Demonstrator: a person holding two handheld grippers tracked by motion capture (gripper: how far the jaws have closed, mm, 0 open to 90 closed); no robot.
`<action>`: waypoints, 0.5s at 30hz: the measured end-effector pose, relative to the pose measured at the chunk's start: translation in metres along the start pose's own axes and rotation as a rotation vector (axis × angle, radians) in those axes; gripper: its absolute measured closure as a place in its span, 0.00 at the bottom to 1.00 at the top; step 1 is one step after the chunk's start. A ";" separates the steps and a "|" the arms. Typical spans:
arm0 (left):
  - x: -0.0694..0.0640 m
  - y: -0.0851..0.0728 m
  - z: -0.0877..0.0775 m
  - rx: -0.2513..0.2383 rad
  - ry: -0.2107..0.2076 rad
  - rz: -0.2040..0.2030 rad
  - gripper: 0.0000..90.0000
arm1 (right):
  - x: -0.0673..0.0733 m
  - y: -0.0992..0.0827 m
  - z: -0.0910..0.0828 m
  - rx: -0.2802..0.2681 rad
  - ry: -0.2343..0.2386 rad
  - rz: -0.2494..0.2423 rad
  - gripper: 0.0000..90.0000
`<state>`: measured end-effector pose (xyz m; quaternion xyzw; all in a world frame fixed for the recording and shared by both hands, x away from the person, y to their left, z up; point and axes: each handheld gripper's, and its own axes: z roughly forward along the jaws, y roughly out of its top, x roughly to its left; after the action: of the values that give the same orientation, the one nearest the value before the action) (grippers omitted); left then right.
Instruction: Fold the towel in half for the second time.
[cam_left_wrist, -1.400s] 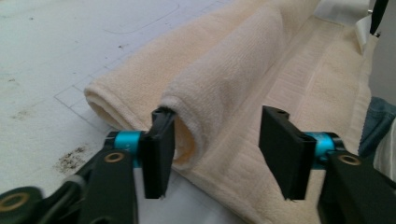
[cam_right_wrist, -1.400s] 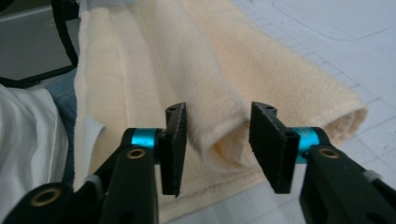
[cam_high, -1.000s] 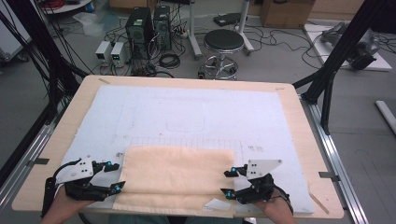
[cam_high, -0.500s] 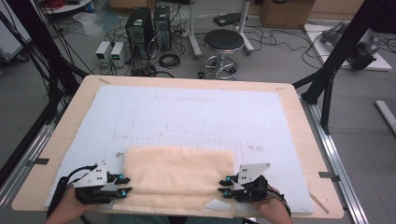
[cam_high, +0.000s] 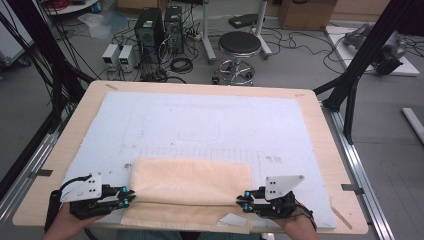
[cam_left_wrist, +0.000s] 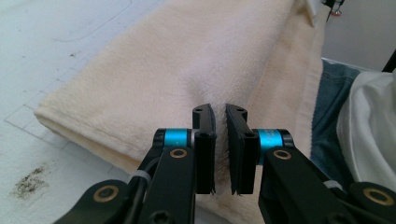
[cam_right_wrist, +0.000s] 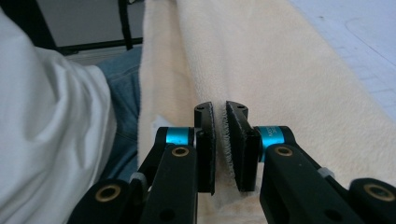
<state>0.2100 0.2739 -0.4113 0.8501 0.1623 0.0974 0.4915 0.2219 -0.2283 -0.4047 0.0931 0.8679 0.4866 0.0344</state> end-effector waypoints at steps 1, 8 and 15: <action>-0.003 -0.001 -0.001 0.002 -0.002 0.005 0.91 | 0.003 0.001 -0.001 0.005 0.004 -0.002 0.91; -0.019 -0.008 -0.005 0.024 -0.039 0.023 0.91 | 0.019 -0.003 0.000 0.027 0.031 -0.009 0.91; -0.024 -0.013 -0.004 0.041 -0.059 0.022 0.91 | 0.022 -0.011 0.003 0.039 0.047 0.006 0.91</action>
<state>0.1843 0.2742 -0.4214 0.8642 0.1402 0.0745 0.4774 0.1990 -0.2272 -0.4150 0.0849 0.8775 0.4719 0.0106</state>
